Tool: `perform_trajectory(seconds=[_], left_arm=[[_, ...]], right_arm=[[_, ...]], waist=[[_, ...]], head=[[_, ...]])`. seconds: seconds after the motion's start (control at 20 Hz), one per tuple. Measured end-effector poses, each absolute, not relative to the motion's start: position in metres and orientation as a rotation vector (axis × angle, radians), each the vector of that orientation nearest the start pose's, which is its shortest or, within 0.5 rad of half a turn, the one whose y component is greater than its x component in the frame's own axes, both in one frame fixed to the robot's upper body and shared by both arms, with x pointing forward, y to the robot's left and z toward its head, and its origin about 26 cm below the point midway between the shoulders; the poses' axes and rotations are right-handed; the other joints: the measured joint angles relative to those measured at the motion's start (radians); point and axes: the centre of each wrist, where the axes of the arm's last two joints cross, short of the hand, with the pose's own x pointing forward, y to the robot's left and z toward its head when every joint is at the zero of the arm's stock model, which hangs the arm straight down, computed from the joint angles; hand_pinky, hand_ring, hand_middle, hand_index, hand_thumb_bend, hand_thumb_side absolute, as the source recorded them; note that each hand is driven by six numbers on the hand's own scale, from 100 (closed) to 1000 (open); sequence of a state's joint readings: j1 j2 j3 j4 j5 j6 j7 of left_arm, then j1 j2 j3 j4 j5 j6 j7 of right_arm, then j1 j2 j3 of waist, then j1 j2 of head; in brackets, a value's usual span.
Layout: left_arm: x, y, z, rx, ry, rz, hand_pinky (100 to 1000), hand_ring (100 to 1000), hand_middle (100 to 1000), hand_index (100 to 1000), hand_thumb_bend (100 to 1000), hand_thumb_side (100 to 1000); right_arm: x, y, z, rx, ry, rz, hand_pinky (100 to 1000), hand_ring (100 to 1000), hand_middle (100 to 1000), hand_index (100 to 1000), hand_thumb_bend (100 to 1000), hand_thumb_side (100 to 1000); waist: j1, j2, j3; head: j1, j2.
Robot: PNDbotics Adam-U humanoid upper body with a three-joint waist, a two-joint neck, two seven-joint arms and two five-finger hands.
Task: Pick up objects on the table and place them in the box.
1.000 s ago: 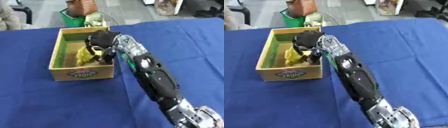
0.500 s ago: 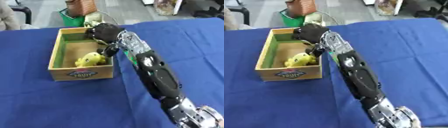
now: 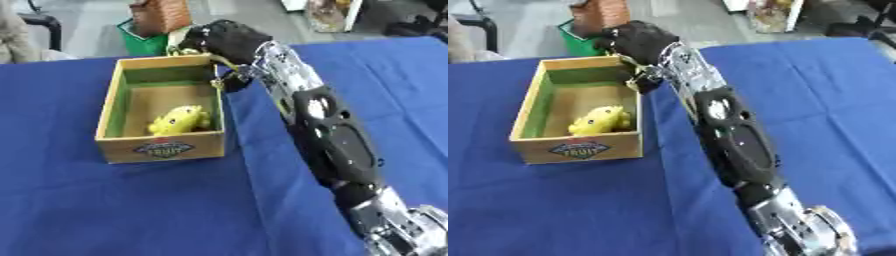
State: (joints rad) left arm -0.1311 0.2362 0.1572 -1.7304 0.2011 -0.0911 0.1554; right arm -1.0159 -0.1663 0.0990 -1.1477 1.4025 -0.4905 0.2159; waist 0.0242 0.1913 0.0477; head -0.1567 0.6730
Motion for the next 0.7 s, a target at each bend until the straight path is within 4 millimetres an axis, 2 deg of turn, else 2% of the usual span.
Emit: perform_trajectory(seconds=[0.25, 0.7], left_arm=[[0.302, 0.321, 0.089, 0.2, -1.968, 0.186, 482, 413, 458, 612, 729, 200], [0.3, 0.323, 0.087, 0.208, -1.963, 0.193, 482, 412, 458, 612, 731, 200]], right_arm=[[0.46, -0.176, 0.257, 1.424, 2.245, -2.092, 774, 761, 802, 905, 104, 100], [0.454, -0.242, 0.248, 1.515, 2.41, -2.047, 772, 749, 788, 901, 100, 100]], waist=[[-0.001, -0.001, -0.008], [0.004, -0.003, -0.015]], head=[[0.006, 0.003], [0.015, 0.004]])
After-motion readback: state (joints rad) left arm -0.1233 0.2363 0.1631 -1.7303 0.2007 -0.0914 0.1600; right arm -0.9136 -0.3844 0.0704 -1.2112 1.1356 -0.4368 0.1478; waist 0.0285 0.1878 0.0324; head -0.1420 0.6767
